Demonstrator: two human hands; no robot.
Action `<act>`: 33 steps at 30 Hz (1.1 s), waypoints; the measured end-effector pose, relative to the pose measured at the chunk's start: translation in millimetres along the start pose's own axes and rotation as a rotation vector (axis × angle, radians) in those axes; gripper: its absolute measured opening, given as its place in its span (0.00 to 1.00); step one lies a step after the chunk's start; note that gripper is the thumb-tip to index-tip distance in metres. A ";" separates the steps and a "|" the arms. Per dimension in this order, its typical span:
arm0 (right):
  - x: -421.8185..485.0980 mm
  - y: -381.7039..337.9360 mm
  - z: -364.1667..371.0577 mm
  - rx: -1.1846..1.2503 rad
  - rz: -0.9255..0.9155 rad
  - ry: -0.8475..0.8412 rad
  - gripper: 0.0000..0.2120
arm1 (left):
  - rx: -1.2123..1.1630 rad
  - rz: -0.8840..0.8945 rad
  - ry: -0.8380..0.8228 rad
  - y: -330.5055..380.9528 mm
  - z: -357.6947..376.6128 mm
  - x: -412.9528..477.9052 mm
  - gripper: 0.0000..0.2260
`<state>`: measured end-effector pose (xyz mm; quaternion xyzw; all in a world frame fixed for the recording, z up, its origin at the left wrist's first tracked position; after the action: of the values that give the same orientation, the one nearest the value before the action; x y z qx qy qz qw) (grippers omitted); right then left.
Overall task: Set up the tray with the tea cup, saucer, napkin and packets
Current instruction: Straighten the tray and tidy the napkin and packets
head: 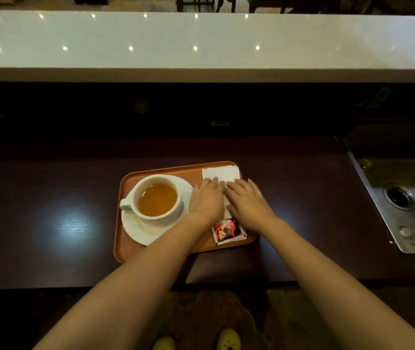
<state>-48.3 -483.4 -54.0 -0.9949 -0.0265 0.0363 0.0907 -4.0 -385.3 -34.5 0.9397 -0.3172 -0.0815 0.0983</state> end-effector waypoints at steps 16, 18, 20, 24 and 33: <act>23.4 29.7 -8.5 0.159 -0.177 -0.138 0.27 | 0.179 -0.215 0.033 -11.1 13.5 9.1 0.23; 20.1 28.4 -13.9 0.232 -0.171 -0.105 0.25 | 0.035 -0.211 0.103 -5.3 5.1 -1.1 0.22; 9.8 29.5 -22.0 0.346 -0.121 0.007 0.22 | -0.172 -0.231 0.192 1.3 -2.0 -22.8 0.20; -29.8 27.1 -22.1 0.451 0.017 0.179 0.15 | -0.549 -0.415 0.164 11.1 7.6 -78.1 0.17; -62.0 2.2 -3.4 0.459 0.130 0.063 0.15 | -0.679 -0.466 0.061 24.9 21.2 -94.3 0.20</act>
<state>-109.7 -489.9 -46.9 -0.9484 0.0495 0.0162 0.3127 -97.1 -349.8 -40.6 0.9026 -0.0479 -0.1737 0.3911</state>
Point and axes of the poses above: each hand's wrist, its own x-axis towards the middle knuckle, its own z-axis out of the palm, y = z × x, the point moved 4 cm from there along x, towards the middle knuckle, and after that the axes turned 1 degree about -y, right-handed, at the moved point
